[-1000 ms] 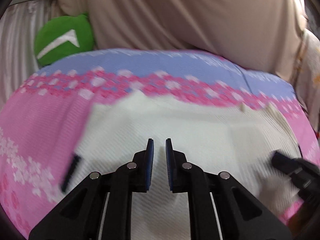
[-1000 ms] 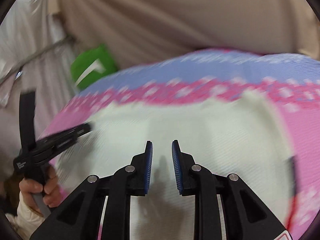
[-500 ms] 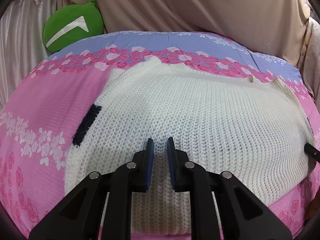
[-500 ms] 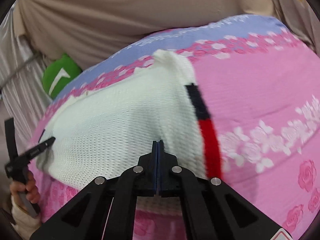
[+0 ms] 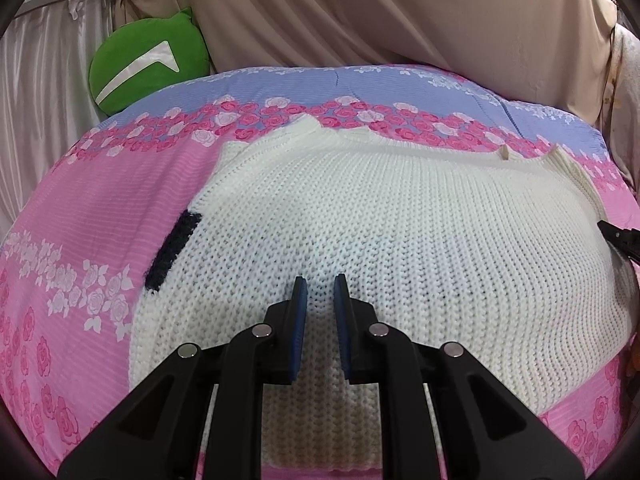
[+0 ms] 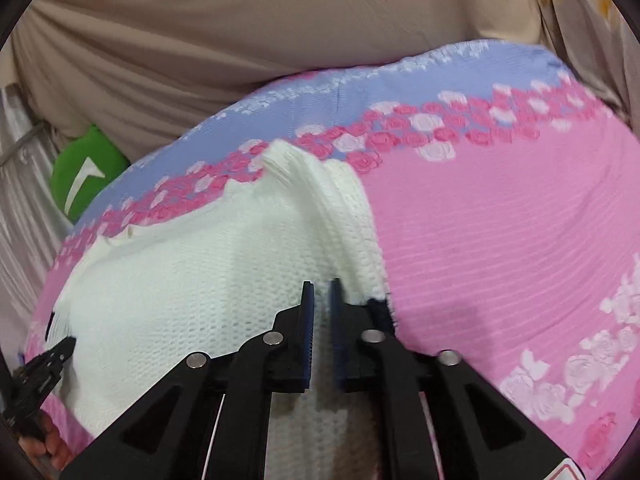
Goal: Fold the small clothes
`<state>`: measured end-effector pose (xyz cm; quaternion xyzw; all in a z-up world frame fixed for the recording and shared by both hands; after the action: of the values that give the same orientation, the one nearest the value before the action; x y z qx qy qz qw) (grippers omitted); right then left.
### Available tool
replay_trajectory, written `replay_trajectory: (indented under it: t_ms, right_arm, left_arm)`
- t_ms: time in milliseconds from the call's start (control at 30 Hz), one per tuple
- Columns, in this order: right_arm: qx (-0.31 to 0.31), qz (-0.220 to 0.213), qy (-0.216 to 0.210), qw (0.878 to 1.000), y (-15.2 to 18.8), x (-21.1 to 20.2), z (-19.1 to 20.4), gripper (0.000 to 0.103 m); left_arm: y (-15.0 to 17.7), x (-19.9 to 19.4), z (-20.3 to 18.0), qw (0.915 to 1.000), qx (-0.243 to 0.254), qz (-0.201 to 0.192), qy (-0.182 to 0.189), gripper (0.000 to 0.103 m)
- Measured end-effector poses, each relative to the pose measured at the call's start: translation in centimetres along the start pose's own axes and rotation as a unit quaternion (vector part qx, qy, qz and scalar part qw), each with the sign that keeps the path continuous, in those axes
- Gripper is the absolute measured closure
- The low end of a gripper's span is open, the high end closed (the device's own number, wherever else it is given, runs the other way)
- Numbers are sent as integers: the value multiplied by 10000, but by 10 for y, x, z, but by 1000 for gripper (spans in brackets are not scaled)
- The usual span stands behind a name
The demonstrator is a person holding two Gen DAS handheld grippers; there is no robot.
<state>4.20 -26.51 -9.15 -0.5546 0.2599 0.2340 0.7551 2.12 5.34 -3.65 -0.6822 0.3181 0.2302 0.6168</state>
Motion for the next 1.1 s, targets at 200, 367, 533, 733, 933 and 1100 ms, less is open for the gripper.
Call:
replay_trajectory:
  t_ms: [200, 367, 533, 733, 933, 1100]
  right_arm:
    - [-561, -177, -516, 9969, -5, -29, 67, 86]
    - [-1389, 43, -1278, 9820, 6, -11, 155, 86]
    - [-1808, -68, -998, 9784, -6, 2, 171, 83]
    - [-683, -515, 64, 9963, -67, 7, 63, 49]
    - [-575, 220, 570, 9965, -77, 56, 18, 50]
    - [-766, -639, -49, 9950, -89, 19, 42, 95]
  left_arm:
    - [-29, -34, 50, 9936, -999, -296, 447, 63]
    - [-43, -31, 97, 9871, -1567, -297, 142, 59]
    - [-39, -23, 104, 9868, -1602, -111, 185, 59]
    - [-87, 3, 68, 9926, -1083, -201, 508, 38]
    - [-115, 91, 21, 9905, -878, 762, 736, 46]
    - [-121, 95, 24, 9923, -913, 516, 665, 96]
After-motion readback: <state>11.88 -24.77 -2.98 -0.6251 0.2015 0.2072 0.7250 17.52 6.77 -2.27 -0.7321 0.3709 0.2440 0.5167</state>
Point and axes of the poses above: each gripper's, at about its wrist camera, not at the fingertips, and x roughly the way its jaws point, z to its left, y to its underside, the point moved 6 cm from there along x, roughly the way its jaws point, and after that the axes turned 11 degrees about -x, right-handed, at the moved point
